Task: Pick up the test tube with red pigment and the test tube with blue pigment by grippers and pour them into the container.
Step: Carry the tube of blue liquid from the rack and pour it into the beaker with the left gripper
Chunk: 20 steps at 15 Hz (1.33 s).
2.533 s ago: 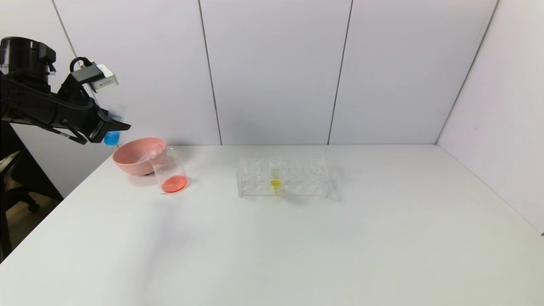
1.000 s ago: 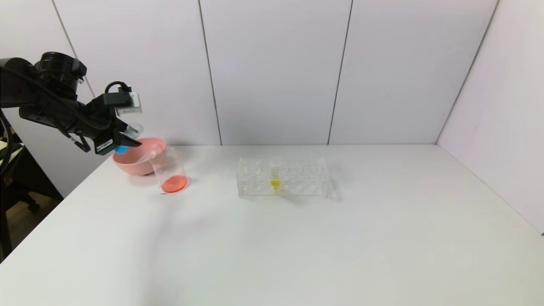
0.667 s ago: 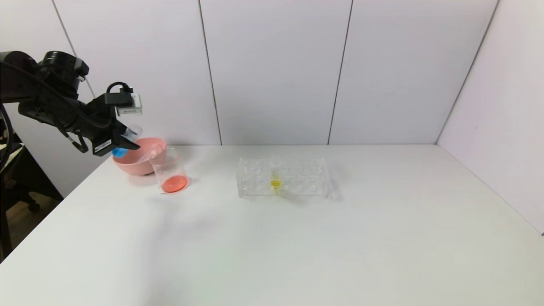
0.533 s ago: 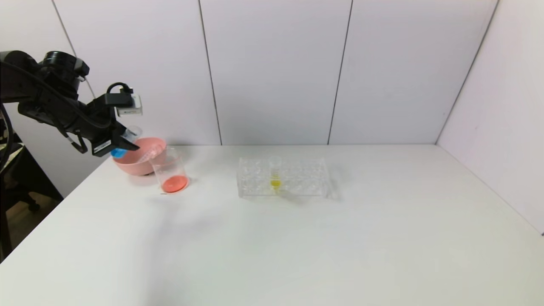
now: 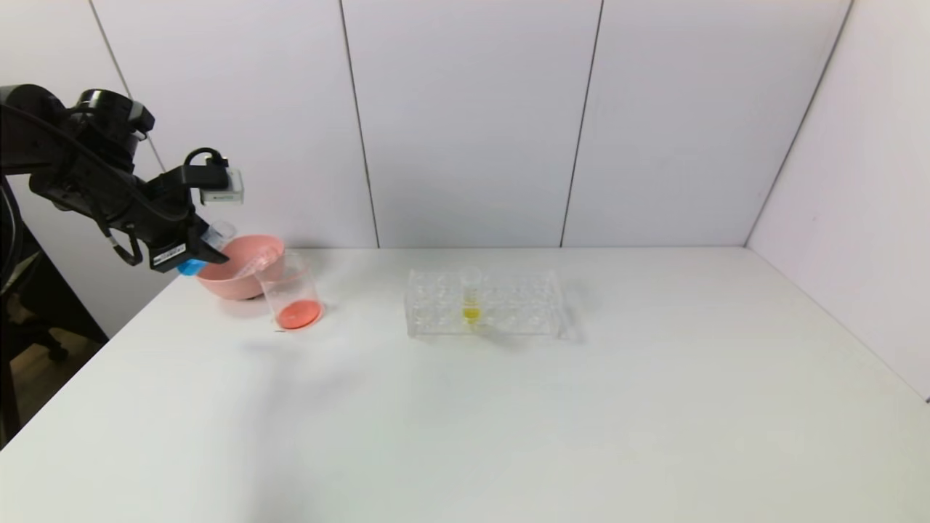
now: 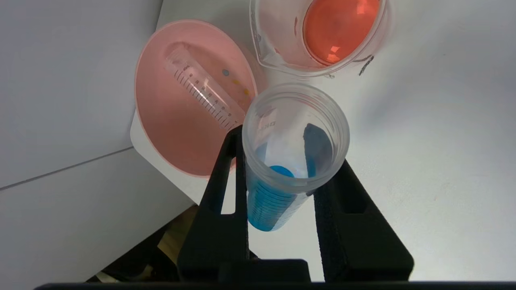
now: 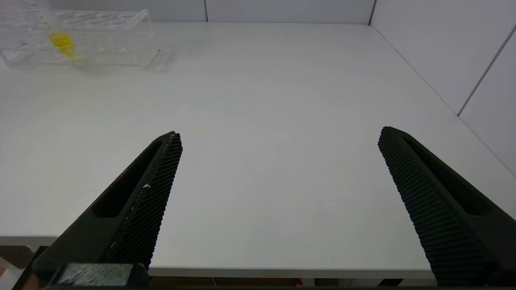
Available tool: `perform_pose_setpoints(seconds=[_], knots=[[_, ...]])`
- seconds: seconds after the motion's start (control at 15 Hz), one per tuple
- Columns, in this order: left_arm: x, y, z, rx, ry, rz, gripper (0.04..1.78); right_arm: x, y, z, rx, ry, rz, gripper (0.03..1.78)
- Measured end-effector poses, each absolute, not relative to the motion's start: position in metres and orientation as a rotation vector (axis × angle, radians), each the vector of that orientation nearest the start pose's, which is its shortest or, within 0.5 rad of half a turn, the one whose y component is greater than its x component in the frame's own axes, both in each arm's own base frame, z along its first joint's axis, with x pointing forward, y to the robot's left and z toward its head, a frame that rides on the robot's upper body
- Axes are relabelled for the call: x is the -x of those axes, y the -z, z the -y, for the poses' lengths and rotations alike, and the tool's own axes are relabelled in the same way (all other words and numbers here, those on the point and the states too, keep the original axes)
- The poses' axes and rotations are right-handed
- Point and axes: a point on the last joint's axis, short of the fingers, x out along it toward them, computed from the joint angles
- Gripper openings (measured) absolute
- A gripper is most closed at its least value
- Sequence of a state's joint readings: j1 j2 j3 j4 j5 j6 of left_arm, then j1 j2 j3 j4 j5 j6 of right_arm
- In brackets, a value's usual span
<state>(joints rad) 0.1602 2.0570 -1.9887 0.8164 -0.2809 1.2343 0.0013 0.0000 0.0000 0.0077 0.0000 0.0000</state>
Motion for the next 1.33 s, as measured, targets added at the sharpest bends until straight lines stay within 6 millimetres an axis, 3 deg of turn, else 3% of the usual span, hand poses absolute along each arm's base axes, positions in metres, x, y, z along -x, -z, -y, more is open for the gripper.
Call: perform_pose_setpoints(seconds=[1.33], knots=[[-0.392, -0.238, -0.039, -1.014, 0.505, -0.810, 0.48, 0.023, -0.075, 0.000, 0.000, -0.001, -0.008, 1.78]])
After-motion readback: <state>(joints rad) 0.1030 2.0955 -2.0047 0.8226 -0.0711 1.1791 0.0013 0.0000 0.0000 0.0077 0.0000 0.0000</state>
